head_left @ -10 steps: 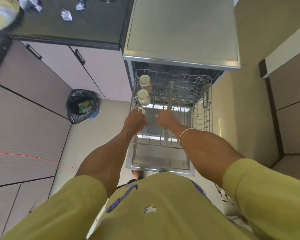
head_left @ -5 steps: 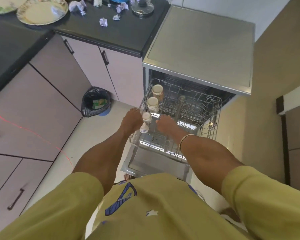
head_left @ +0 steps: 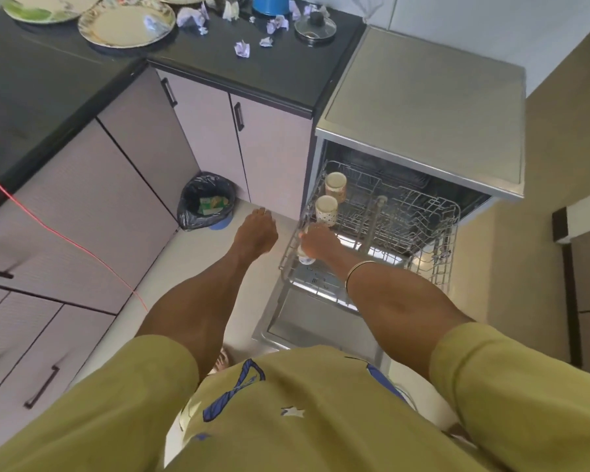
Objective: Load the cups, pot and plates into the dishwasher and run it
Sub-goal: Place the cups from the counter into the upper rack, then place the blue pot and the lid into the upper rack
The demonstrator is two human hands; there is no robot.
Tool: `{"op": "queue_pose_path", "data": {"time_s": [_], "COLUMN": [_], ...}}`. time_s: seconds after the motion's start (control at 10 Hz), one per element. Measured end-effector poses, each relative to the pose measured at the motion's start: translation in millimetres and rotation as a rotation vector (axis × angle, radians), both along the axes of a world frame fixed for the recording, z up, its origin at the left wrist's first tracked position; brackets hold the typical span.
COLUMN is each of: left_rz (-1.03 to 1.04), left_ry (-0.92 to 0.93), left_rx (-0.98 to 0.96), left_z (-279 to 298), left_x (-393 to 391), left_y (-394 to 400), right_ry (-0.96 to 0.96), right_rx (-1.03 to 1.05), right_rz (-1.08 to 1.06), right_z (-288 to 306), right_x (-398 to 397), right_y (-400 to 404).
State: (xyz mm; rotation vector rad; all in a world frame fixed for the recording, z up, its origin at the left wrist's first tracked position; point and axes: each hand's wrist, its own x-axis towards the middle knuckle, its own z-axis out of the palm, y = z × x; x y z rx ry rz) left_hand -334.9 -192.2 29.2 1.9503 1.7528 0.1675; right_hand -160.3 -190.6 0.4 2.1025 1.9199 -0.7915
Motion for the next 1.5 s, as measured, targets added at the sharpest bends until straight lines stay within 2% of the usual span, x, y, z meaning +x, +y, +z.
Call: {"op": "queue_pose_path", "data": {"time_s": [0.1,0.2,0.4,0.6,0.7,0.9,1.0,1.1,1.3,1.5], "left_rz": [0.061,0.043,-0.076,-0.177,-0.225,-0.197,-0.218,-0.215,-0.223,-0.191], "left_ry": [-0.019,-0.021,0.165,0.229,0.265,0.302,0.254,0.201,0.171,0.073], "left_rx": [-0.007,-0.008,0.049,0.016,0.053,-0.008,0.007,0.005,0.165,0.202], "left_z": [-4,-7,5,5,-6,-25,-26,-6,28,41], "left_x": [-46,-94,-168,-217,-229,-234,-236,-232,-211,-191], "left_y": [7,13,19,37,57,101,126,150,225,311], "right_ry": [0.003,0.014,-0.014,-0.04,-0.079,-0.105,-0.104,-0.086,-0.021,0.018], "right_rx": [-0.038,0.017,0.032,0.009,0.003,-0.002,0.027,0.045,0.114,0.214], "right_rz": [-0.088,-0.01,-0.042,0.016,0.001,-0.004,0.0,-0.03,-0.124,-0.201], "right_z": [32,26,22,13,15,22,20,26,52,73], "right_x": [-51,-90,-169,-218,-227,-223,-222,-226,-214,-183], "right_y": [-11,-6,5,31,43,74,102,136,207,285]}}
